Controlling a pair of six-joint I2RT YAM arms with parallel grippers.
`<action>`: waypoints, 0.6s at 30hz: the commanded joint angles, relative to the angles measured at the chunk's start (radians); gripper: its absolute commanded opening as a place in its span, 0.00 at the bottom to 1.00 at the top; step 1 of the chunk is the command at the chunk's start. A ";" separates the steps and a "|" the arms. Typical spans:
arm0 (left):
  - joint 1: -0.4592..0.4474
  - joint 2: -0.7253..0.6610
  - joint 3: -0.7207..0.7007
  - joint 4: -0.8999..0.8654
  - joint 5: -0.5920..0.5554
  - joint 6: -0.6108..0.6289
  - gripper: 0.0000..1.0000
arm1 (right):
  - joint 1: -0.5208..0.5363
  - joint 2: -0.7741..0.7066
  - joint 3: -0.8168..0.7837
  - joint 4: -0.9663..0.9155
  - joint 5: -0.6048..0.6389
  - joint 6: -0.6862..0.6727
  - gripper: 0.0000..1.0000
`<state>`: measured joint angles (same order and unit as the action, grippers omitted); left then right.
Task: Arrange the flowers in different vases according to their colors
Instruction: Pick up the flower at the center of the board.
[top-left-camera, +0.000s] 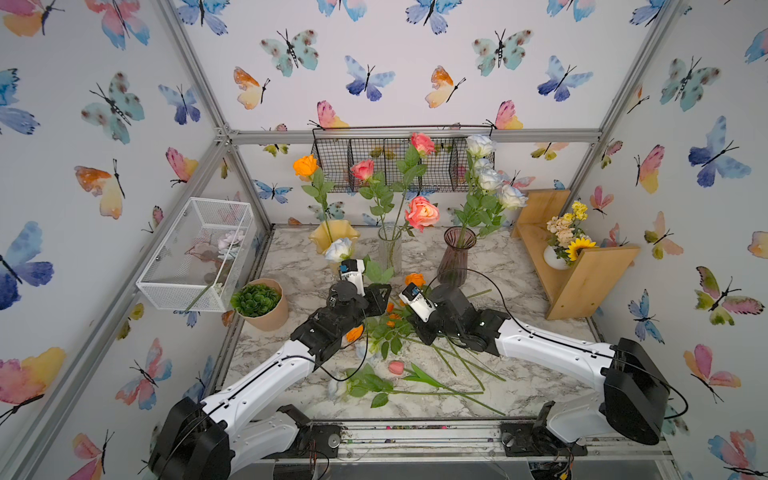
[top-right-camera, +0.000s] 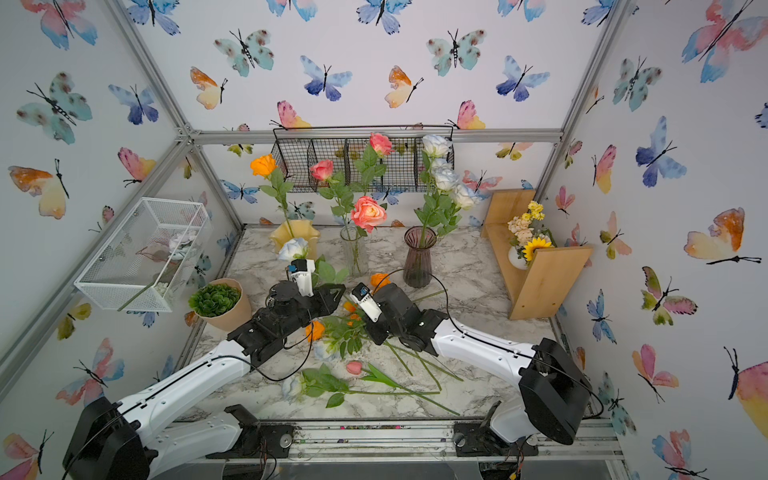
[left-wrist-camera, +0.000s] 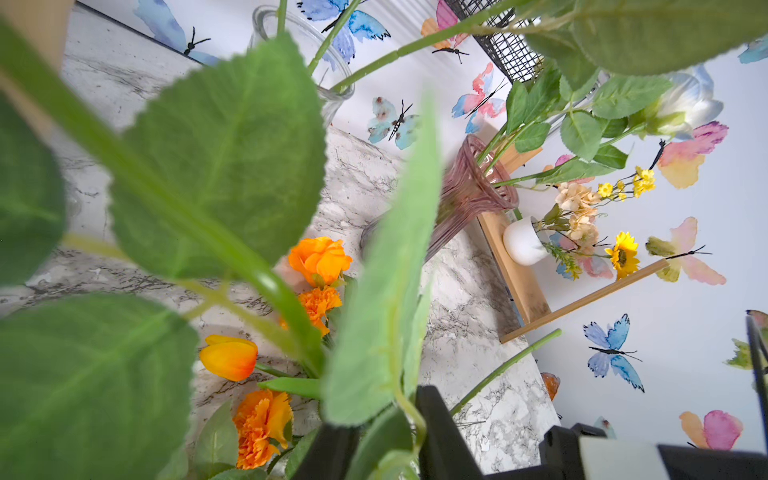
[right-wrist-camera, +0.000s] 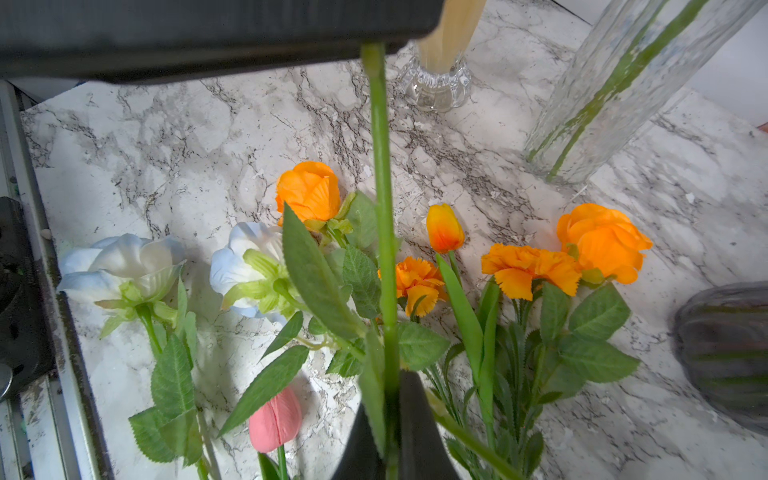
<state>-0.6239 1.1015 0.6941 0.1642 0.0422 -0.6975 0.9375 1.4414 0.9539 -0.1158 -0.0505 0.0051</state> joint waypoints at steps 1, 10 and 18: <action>-0.005 -0.006 0.019 0.010 0.015 0.016 0.25 | 0.006 -0.029 -0.012 0.029 -0.018 -0.017 0.02; -0.005 0.033 0.061 -0.005 0.031 0.027 0.00 | 0.006 -0.005 -0.011 0.030 0.002 -0.055 0.25; -0.005 0.031 0.095 -0.017 -0.016 0.027 0.00 | 0.006 -0.023 0.012 -0.008 0.036 -0.070 0.58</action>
<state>-0.6285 1.1362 0.7616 0.1562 0.0555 -0.6903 0.9379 1.4414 0.9470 -0.1123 -0.0422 -0.0532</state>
